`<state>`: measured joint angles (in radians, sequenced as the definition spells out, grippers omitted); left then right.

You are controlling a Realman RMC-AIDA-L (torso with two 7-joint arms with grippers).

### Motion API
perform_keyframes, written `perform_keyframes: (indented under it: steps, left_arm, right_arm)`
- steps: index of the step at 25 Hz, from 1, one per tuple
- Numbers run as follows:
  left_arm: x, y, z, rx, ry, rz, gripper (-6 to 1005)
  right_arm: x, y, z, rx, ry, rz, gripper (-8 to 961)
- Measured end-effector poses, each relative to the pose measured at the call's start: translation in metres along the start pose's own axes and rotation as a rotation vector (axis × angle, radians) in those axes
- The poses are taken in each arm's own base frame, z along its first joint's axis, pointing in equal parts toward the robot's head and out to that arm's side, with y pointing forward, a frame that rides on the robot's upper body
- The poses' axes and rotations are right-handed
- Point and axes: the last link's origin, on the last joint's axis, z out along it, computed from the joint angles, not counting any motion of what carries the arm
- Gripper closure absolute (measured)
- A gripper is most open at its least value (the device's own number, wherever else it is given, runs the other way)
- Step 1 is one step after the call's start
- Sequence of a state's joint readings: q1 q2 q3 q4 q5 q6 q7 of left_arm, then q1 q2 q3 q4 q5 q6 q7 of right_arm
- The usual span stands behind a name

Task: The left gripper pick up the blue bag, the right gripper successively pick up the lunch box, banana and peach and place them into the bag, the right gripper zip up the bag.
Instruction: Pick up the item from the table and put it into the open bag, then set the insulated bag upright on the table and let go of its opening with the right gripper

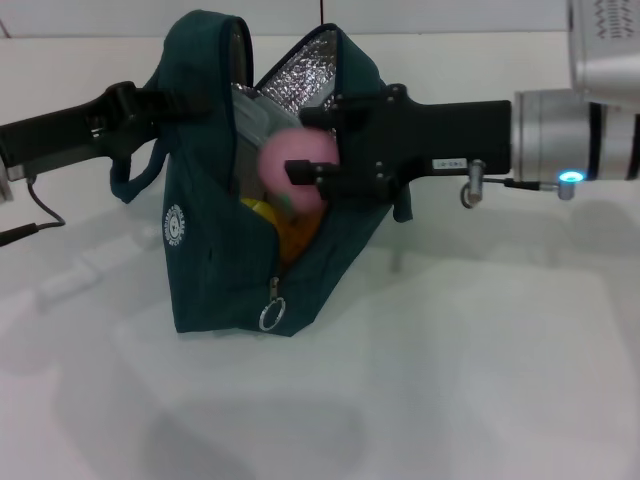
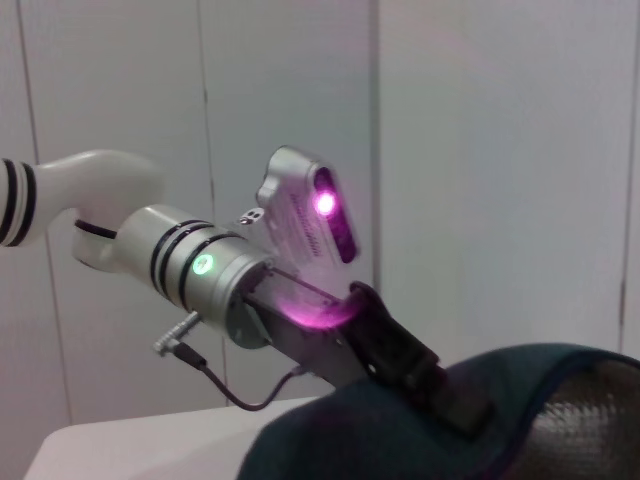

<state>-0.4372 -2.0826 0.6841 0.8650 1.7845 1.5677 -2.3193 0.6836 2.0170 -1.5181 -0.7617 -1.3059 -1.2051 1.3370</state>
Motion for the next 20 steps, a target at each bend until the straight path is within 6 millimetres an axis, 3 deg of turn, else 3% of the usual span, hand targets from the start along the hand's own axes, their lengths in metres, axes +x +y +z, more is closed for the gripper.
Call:
perform_keyframes:
  steps: [5, 11, 12, 20]
  left_arm:
    - [0.0, 0.0, 0.0, 0.0, 0.0, -0.004, 963]
    - [0.001, 0.002, 0.002, -0.006, -0.003, -0.001, 963]
    - [0.001, 0.002, 0.002, -0.006, -0.003, -0.001, 963]
    - [0.0, 0.0, -0.001, -0.002, -0.002, -0.005, 963]
  right_arm:
    - [0.001, -0.005, -0.009, 0.035, -0.018, 0.018, 258]
    - [-0.001, -0.013, -0.026, 0.108, -0.074, 0.043, 191]
    - [0.003, -0.021, -0.043, 0.176, -0.102, 0.07, 179]
    - [0.034, -0.038, -0.089, 0.386, -0.098, 0.167, 128]
